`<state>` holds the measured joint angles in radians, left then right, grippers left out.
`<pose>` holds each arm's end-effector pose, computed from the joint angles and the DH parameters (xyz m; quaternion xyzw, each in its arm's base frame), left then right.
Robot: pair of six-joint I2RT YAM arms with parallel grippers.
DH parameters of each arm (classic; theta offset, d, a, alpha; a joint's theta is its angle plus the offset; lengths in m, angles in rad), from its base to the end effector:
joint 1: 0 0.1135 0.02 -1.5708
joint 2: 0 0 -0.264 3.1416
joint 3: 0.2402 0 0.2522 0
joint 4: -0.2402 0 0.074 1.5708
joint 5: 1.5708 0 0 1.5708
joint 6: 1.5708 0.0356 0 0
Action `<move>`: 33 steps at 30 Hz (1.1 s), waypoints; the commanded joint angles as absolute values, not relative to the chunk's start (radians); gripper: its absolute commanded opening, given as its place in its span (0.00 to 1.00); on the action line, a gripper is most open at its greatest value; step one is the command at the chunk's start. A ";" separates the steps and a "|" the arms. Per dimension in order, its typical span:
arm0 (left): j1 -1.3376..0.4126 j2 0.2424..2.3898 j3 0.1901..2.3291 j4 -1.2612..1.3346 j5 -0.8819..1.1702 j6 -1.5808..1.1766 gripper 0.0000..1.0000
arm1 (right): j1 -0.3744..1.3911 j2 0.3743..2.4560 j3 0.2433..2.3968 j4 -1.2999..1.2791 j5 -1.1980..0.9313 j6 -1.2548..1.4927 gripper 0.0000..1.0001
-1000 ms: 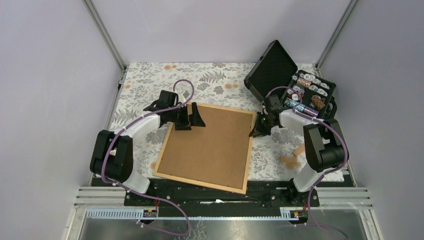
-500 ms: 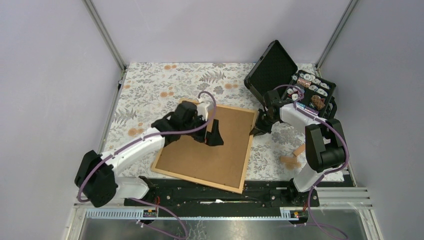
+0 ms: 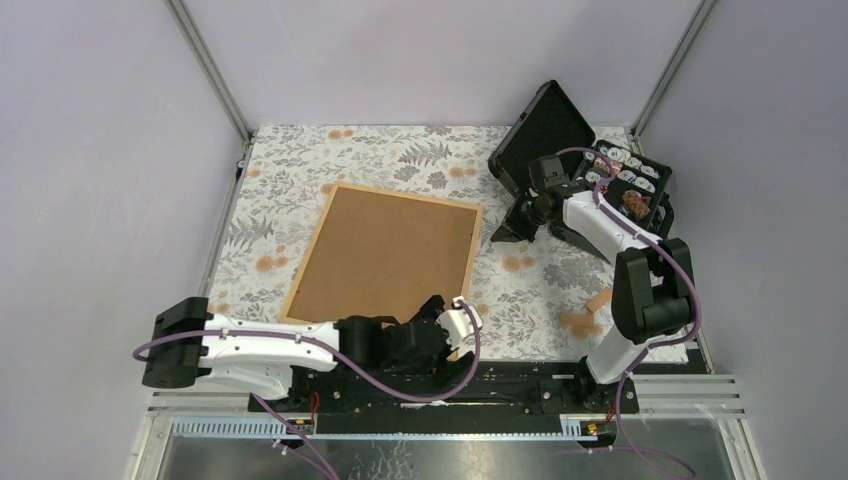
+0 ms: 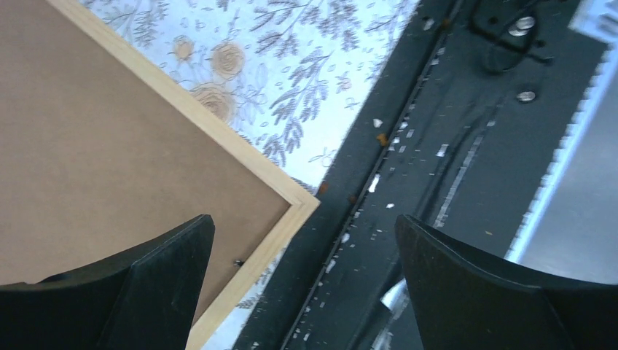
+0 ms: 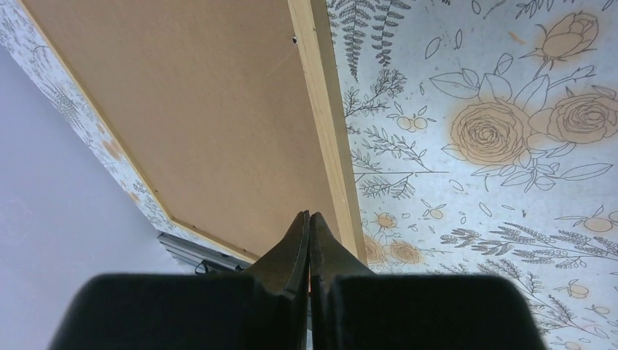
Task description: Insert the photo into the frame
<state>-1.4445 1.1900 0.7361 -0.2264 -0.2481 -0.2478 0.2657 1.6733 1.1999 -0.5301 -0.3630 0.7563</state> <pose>0.0405 -0.2496 0.2368 0.4604 0.7700 -0.2460 0.3669 0.3344 0.1041 0.2274 0.1803 0.9283 0.2858 0.1554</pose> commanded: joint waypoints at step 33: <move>-0.853 0.902 0.700 -0.191 0.137 -0.460 0.99 | 0.698 1.835 1.037 -0.600 -0.323 0.924 0.43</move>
<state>-0.8608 0.9150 0.7147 -0.2157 0.0711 -0.4389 0.6670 1.8050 1.0363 -0.6106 -0.3592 0.8909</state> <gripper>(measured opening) 0.987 0.423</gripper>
